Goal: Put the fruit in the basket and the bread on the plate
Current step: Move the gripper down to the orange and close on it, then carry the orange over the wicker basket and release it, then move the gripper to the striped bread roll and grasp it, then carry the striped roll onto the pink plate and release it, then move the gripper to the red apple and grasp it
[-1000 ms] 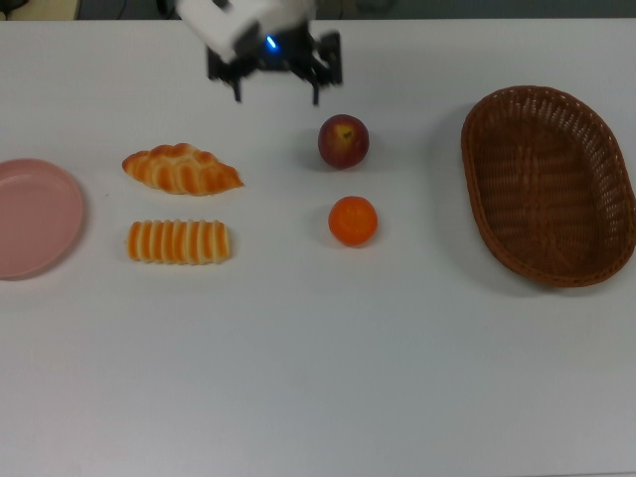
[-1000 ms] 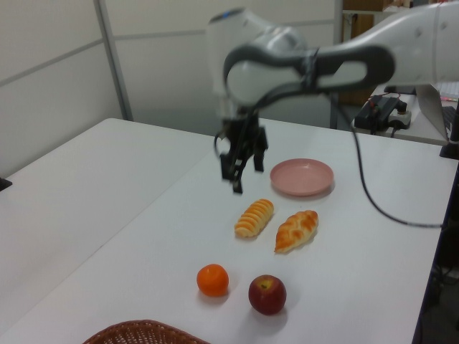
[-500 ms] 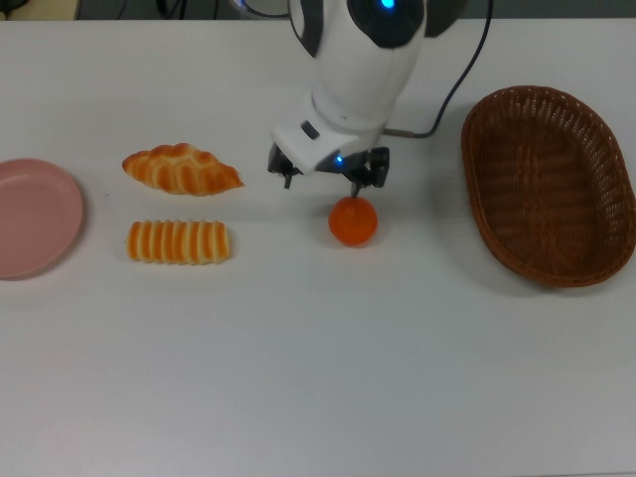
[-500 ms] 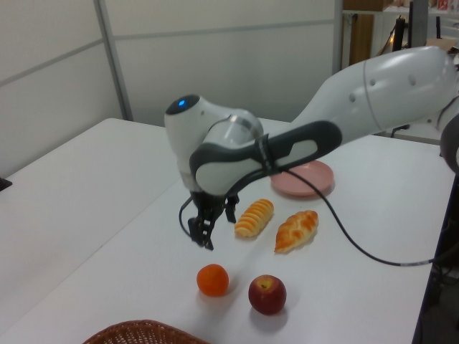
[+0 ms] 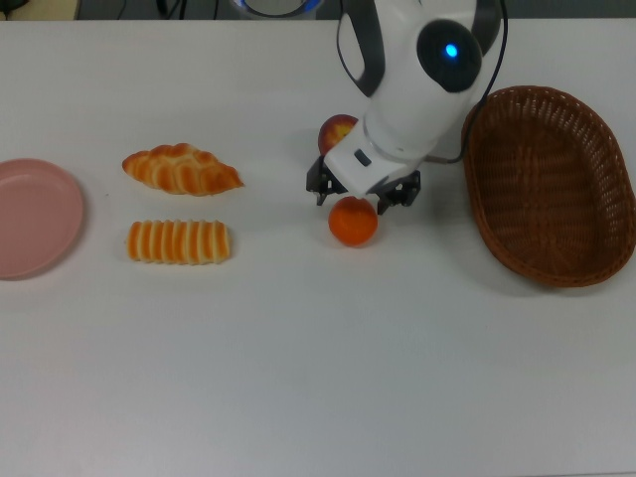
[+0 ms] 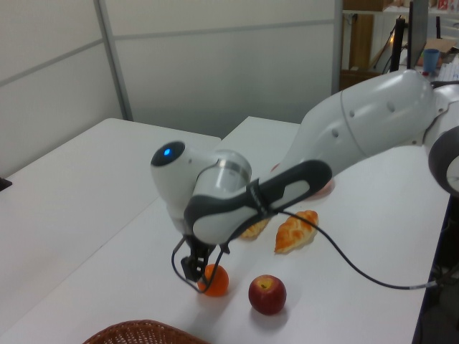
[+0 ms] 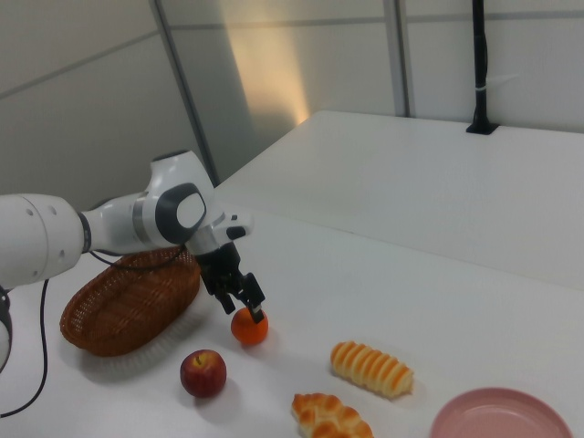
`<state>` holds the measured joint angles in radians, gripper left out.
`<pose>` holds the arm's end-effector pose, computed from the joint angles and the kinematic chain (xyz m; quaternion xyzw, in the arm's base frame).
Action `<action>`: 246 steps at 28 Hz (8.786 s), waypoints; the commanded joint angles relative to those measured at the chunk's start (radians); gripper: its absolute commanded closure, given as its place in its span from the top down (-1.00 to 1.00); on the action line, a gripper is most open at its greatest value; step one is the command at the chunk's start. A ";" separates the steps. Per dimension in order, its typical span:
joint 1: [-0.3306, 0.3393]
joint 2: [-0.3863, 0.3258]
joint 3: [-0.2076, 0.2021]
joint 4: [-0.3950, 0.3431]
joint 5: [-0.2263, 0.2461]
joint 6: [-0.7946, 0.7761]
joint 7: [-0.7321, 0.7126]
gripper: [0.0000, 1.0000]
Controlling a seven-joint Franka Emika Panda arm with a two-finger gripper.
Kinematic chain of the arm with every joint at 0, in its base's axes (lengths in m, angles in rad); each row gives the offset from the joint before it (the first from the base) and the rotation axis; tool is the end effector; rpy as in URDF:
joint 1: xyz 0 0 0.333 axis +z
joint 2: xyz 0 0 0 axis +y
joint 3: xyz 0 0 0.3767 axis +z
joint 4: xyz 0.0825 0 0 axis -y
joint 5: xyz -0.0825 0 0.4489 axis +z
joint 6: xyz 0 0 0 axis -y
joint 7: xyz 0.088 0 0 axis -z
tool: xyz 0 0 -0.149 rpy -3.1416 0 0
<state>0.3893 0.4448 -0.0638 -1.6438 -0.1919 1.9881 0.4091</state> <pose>0.7068 0.2231 0.3327 0.9938 0.0040 -0.0109 0.1106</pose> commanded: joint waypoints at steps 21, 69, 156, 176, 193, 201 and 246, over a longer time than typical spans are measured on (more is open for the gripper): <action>0.013 0.039 -0.011 0.047 -0.009 0.054 0.091 -1.00; 0.268 -0.018 -0.010 0.163 0.008 -0.114 0.405 1.00; -0.477 0.137 -0.343 0.071 0.462 0.336 0.553 -0.89; -0.478 0.127 -0.338 0.099 0.462 0.276 0.340 1.00; -0.190 -0.174 -0.343 -0.083 0.393 -0.026 0.231 1.00; 0.017 -0.190 -0.334 -0.188 0.319 -0.035 0.126 1.00; 0.112 -0.301 -0.071 -0.527 0.060 0.162 0.074 1.00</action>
<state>0.4953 0.2015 -0.1492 -2.0729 -0.0905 2.0822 0.4410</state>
